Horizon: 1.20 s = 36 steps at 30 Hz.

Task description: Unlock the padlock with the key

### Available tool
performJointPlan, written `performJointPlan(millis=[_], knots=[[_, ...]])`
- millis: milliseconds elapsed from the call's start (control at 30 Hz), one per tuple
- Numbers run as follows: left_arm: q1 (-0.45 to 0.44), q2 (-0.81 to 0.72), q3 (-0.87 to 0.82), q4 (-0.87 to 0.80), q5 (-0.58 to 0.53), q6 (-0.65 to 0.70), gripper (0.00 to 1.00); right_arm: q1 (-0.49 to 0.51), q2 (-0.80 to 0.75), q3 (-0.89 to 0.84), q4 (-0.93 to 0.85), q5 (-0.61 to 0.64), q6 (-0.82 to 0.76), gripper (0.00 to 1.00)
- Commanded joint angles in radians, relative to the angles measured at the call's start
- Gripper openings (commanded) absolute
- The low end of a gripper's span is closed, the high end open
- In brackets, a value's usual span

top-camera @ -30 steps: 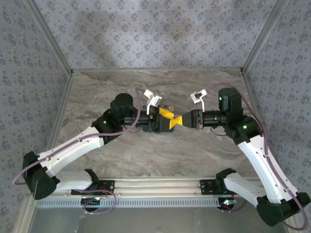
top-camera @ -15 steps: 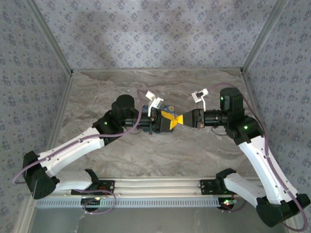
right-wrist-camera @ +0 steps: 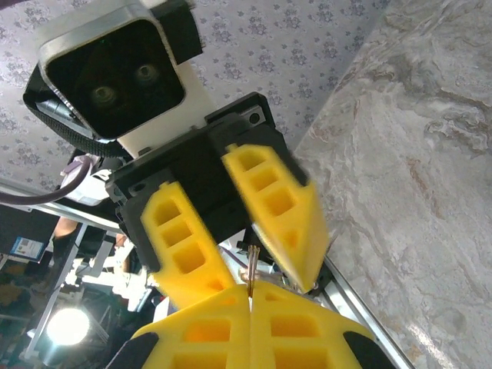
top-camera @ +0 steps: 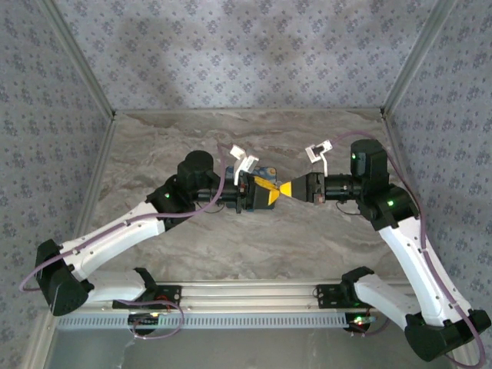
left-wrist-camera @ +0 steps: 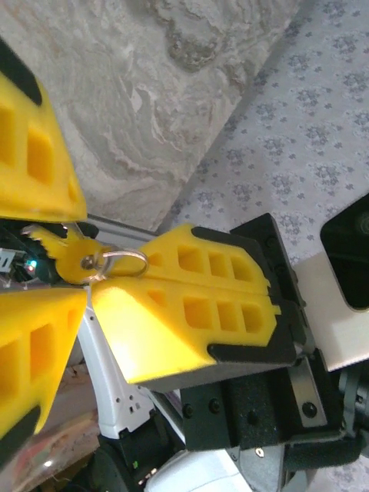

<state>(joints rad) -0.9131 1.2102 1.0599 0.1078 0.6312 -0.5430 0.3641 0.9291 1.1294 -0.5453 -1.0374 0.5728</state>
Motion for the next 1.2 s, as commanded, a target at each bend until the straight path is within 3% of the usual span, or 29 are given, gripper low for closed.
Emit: performJointPlan(millis=[0, 100, 433, 733, 767, 833, 967, 1167], knots=[[-0.009, -0.021, -0.011, 0.010, -0.023, 0.000, 0.40, -0.006, -0.013, -0.001, 0.007, -0.032, 0.011, 0.00], [-0.010, -0.016, -0.006, 0.019, -0.018, -0.001, 0.40, -0.006, -0.013, -0.001, 0.009, -0.029, 0.013, 0.00], [-0.012, -0.010, -0.003, 0.017, -0.014, 0.003, 0.15, -0.010, -0.018, -0.003, 0.005, -0.033, 0.012, 0.00], [-0.011, -0.014, -0.005, 0.002, -0.044, 0.015, 0.08, -0.016, -0.016, -0.002, 0.013, -0.039, 0.020, 0.00], [-0.012, -0.014, -0.005, -0.001, -0.054, 0.016, 0.11, -0.016, -0.015, -0.002, 0.016, -0.041, 0.021, 0.00], [-0.011, -0.016, -0.009, -0.008, -0.088, 0.016, 0.29, -0.015, -0.016, 0.001, 0.021, -0.041, 0.025, 0.00], [-0.010, -0.012, -0.010, 0.017, -0.082, 0.015, 0.46, -0.014, -0.016, 0.003, 0.020, -0.047, 0.025, 0.00], [-0.012, 0.029, 0.034, 0.019, -0.035, 0.015, 0.51, -0.014, -0.015, 0.001, 0.027, -0.053, 0.032, 0.00]])
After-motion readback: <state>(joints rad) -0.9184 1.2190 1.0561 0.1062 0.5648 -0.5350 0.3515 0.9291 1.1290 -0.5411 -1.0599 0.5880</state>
